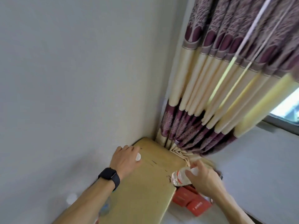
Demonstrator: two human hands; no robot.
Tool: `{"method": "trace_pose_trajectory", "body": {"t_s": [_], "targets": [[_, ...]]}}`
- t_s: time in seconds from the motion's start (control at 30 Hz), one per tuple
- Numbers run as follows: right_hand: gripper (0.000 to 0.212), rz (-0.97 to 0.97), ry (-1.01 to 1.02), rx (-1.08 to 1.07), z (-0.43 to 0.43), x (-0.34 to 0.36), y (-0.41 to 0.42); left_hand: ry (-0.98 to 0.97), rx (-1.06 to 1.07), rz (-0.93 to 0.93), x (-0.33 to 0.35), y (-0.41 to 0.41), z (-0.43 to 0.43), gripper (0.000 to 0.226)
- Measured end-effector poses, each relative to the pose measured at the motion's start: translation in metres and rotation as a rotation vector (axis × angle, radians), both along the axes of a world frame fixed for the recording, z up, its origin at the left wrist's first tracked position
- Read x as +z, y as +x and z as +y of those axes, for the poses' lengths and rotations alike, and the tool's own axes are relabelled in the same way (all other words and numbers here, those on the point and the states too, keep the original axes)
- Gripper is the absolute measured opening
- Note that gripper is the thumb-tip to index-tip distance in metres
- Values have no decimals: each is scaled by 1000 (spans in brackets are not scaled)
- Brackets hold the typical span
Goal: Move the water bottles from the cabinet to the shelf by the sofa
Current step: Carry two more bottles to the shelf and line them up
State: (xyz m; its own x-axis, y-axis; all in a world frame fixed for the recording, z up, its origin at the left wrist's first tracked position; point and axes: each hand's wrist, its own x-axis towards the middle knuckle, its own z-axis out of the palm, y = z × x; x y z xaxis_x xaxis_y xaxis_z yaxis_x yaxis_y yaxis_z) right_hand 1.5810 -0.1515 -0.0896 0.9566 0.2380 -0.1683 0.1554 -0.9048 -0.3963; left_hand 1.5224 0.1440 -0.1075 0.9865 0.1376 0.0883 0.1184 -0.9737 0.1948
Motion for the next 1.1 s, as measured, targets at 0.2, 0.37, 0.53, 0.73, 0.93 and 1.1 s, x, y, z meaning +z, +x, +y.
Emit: {"method": "trace_pose_trajectory", "body": {"t_s": [0.2,0.37,0.53,0.73,0.93,1.1], "targets": [[41,-189,-39,-399,-136,55,-76,-197,-366,-82,39,15,-137,23],[33,-257,-44,-721,-233,81,-163,-356,-676,0,75,-2,-264,24],[29,-270,-55,-965,-328,79,-274,-351,-950,14,93,-56,-406,24],[23,-219,63,-1147,-439,77,-430,-355,-1193,37,85,-162,-567,21],[28,-203,123,-1367,-524,81,-579,-222,-1363,177,78,-284,-712,29],[30,-263,87,-1579,-585,94,-681,-104,-1610,154,95,-382,-817,29]]}}
